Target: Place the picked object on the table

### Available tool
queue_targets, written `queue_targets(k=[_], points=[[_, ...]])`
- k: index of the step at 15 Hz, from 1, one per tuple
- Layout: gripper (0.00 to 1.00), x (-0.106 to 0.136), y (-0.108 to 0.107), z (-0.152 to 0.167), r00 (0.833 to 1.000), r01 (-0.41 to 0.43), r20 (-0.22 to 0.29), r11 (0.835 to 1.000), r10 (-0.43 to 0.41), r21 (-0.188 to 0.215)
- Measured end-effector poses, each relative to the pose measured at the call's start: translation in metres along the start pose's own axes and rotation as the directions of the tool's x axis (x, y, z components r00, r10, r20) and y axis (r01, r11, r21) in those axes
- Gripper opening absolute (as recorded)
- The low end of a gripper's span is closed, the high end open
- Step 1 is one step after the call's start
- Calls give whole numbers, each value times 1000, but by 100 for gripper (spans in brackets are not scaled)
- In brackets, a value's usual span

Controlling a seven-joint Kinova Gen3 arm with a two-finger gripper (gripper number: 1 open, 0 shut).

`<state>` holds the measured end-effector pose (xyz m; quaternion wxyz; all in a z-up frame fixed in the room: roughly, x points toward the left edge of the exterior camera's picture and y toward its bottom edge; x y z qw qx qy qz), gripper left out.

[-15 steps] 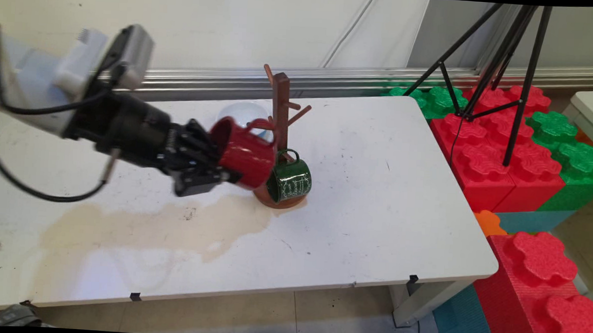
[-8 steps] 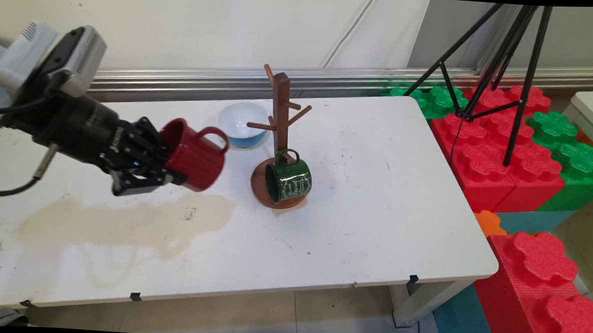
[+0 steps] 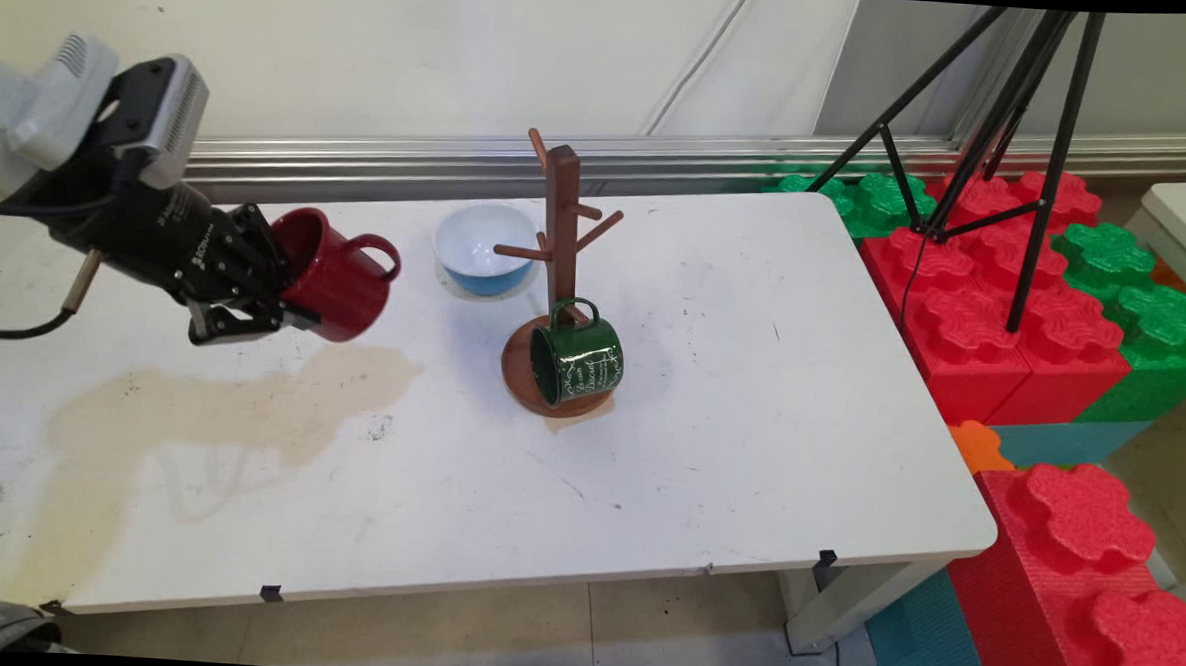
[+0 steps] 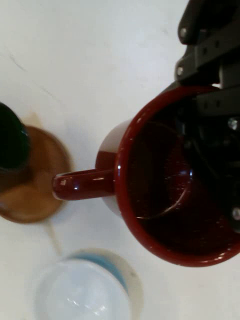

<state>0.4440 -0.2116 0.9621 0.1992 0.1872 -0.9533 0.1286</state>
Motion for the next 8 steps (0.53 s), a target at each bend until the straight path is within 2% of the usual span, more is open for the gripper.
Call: queue_targets(k=[4,8], points=[[0,-8,-19,13,995,-26,101,999,23,27],[0,-15,-28,32,982,-14,190,999,8,30]])
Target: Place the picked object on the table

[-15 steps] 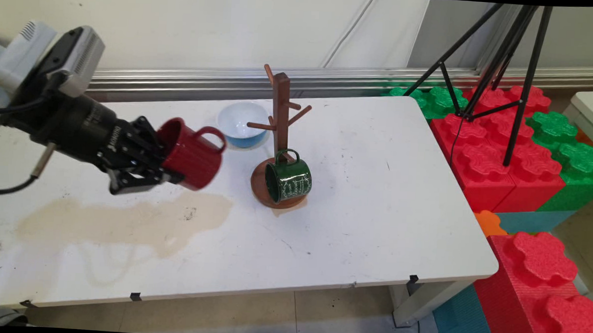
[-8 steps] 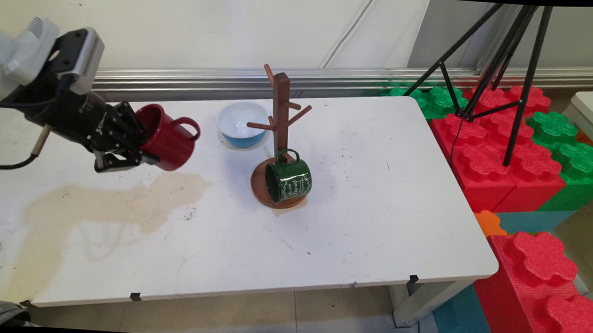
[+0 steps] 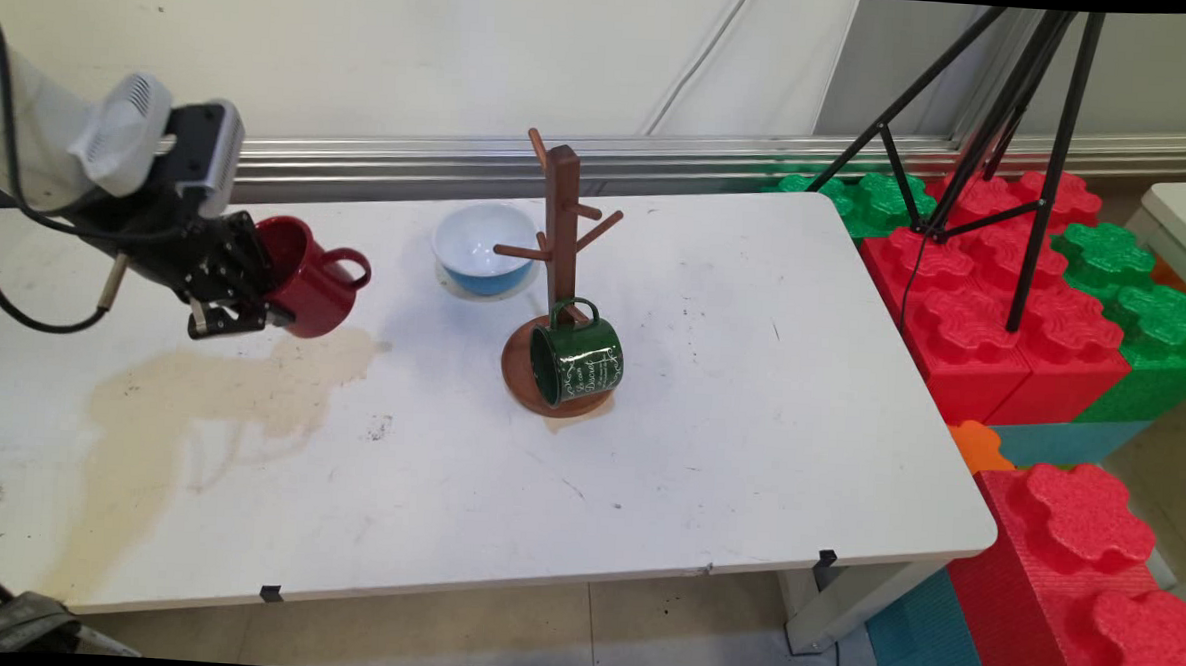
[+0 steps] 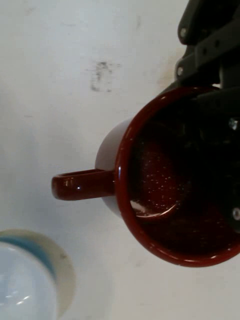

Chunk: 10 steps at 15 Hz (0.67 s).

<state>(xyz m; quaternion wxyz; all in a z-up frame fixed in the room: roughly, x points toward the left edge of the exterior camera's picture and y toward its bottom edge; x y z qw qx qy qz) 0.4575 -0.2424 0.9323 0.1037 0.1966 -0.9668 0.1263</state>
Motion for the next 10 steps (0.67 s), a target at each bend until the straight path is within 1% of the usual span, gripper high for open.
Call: queue_targets(k=[4,6,10], points=[[0,-5,4,21,997,21,78,999,-19,-29],[0,-8,6,27,994,29,105,999,-25,-40],[0,-17,20,38,986,47,162,996,-34,-75]])
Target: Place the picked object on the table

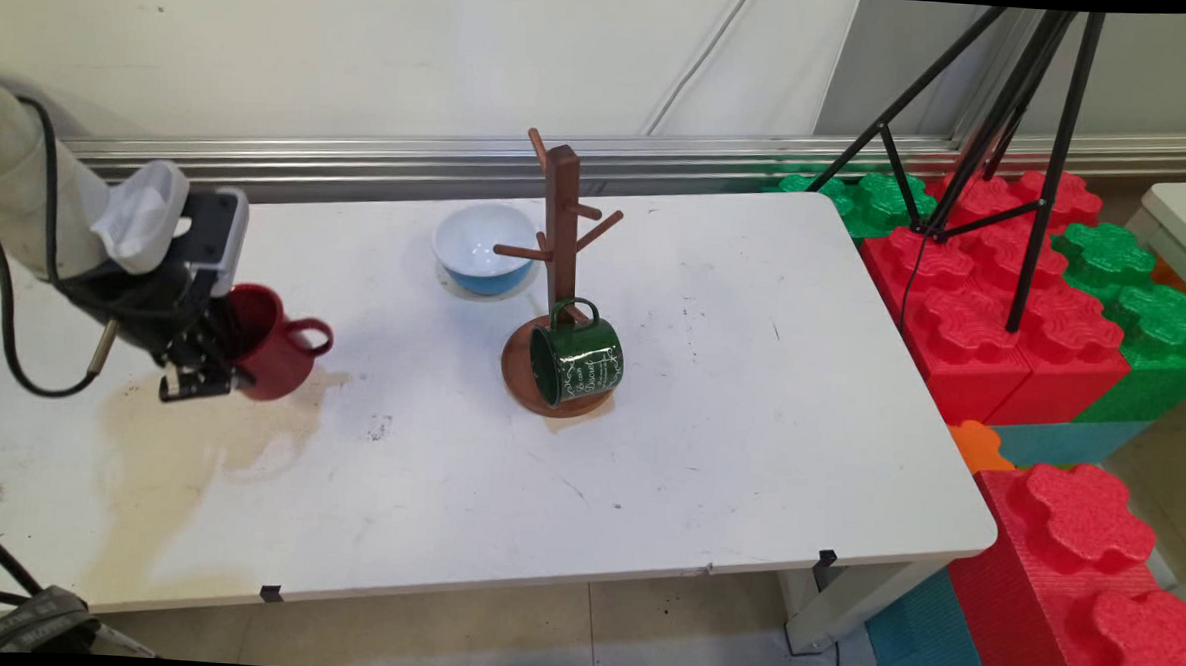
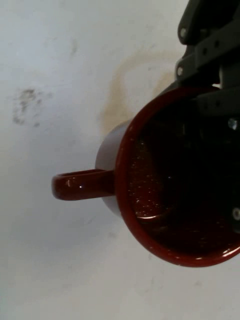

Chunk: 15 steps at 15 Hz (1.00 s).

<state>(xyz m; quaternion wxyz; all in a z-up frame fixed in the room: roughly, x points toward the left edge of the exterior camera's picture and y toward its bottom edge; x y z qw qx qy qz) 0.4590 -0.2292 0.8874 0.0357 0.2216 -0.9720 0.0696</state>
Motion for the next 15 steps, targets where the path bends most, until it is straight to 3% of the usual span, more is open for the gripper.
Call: queue_targets(k=[5,15], points=[[0,-6,16,12,999,20,41,999,-18,-42],[0,-8,38,33,997,54,67,994,-48,-93]])
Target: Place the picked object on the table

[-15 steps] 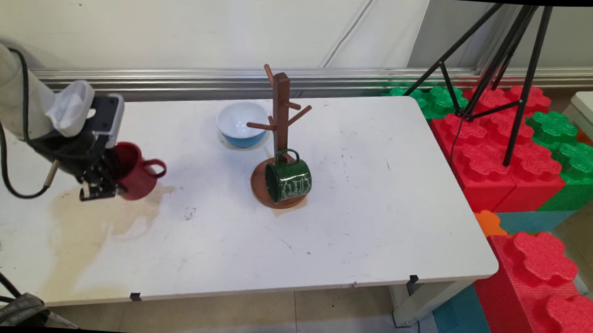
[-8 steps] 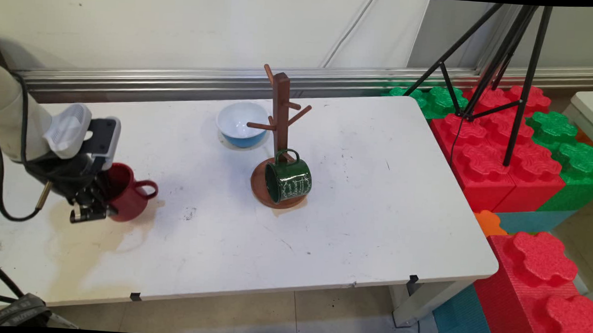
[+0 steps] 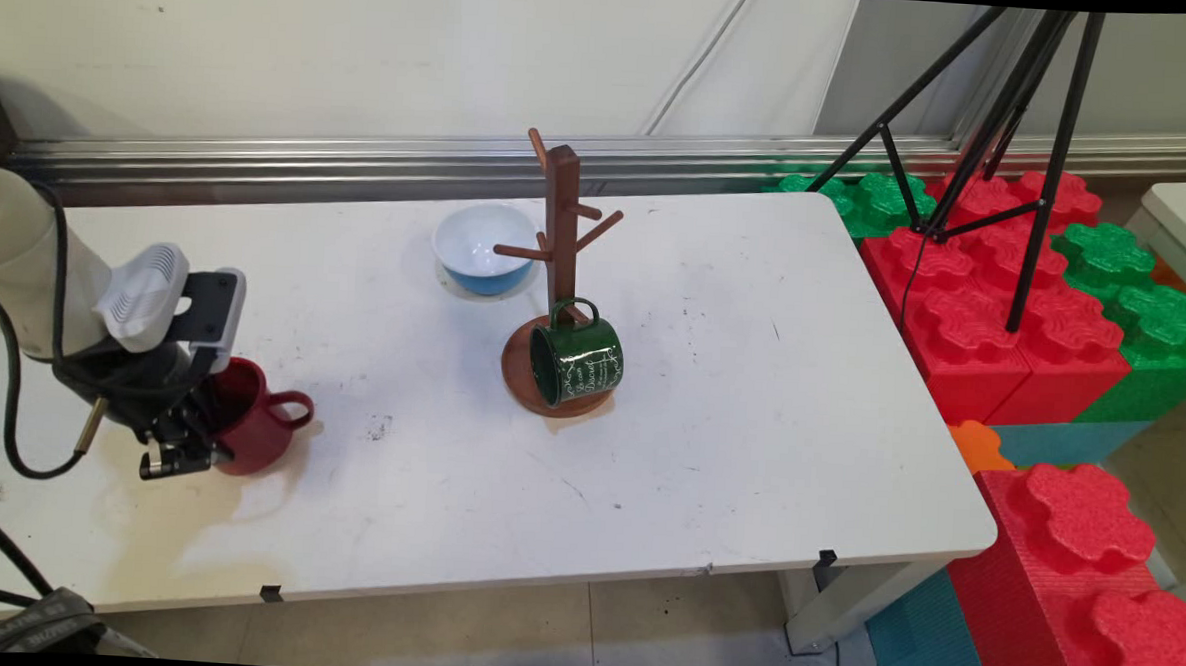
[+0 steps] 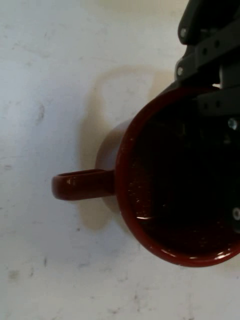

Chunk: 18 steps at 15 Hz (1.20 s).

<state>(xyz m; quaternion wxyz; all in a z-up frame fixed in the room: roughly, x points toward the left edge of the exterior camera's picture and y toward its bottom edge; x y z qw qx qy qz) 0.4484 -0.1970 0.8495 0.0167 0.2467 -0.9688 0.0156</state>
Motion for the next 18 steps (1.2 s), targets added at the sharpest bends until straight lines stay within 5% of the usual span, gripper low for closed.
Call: queue_targets(k=[8,9,18], points=[[0,-1,7,13,1000,12,3,1000,-12,-14],[100,-1,7,14,1000,12,3,1000,-12,-15],[100,-1,12,16,1000,16,-22,1000,-16,-14]])
